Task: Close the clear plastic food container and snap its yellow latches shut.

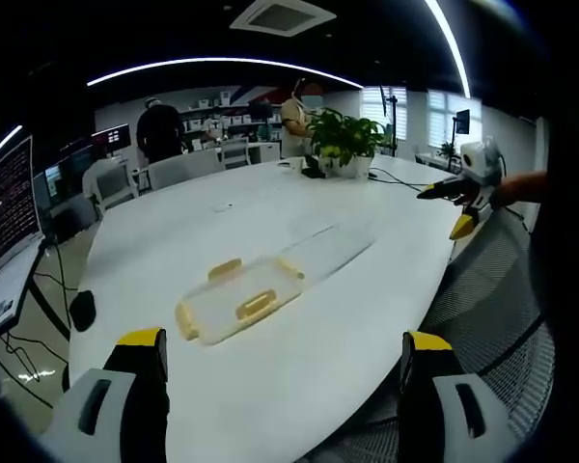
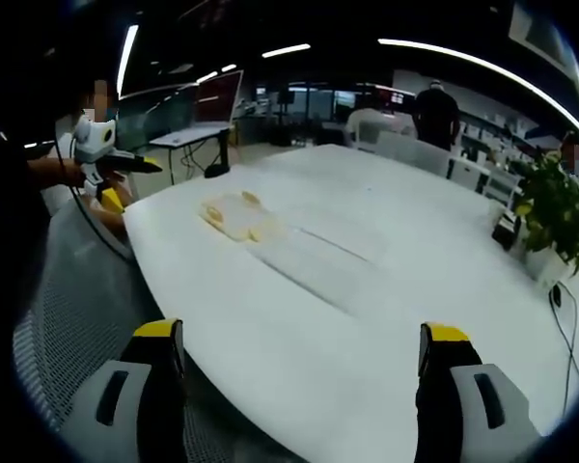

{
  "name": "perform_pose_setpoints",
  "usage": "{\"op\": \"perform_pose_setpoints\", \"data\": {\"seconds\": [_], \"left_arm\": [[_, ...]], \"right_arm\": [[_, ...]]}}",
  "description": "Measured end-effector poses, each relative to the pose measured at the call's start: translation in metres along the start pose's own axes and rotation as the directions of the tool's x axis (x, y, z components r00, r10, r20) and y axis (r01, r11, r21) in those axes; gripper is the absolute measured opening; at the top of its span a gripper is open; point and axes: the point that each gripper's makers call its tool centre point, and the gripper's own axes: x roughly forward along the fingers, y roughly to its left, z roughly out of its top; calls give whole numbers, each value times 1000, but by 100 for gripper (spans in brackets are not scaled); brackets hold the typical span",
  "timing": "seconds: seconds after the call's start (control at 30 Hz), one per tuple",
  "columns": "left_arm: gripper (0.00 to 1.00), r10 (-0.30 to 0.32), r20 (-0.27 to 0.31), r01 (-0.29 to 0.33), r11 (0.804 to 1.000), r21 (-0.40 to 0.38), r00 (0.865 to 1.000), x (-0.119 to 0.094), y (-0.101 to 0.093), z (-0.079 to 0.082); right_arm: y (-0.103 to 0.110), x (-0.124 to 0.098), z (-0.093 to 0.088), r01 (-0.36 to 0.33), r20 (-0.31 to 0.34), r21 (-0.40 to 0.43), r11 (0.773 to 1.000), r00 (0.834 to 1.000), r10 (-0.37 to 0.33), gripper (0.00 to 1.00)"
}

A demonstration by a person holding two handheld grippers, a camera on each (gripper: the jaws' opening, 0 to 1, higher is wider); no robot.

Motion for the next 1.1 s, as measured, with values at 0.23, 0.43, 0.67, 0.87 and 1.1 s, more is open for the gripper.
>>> {"op": "perform_pose_setpoints", "data": {"seconds": [0.23,0.43,0.67,0.87,1.1], "left_arm": [[99,2,0,-2,1000,-2,1000,-2,0,-1],[99,-4,-10,4,1000,4,1000,-3,1,-3],[99,-14,-18,14,1000,11,1000,-5,3,-2],[99,-42,-37,43,999,29,998,-4,2,-3],[99,-62,-47,64,997,46,997,-5,3,-2]], "right_arm": [[2,0,0,-5,-7,-4,1000,1000,5,99],[3,-1,0,-18,-23,-16,1000,1000,18,98],[3,0,6,-35,-30,-33,999,999,34,98],[10,4,11,-92,-64,-80,993,994,87,97],[17,6,18,-155,-94,-116,981,985,144,96]]}}
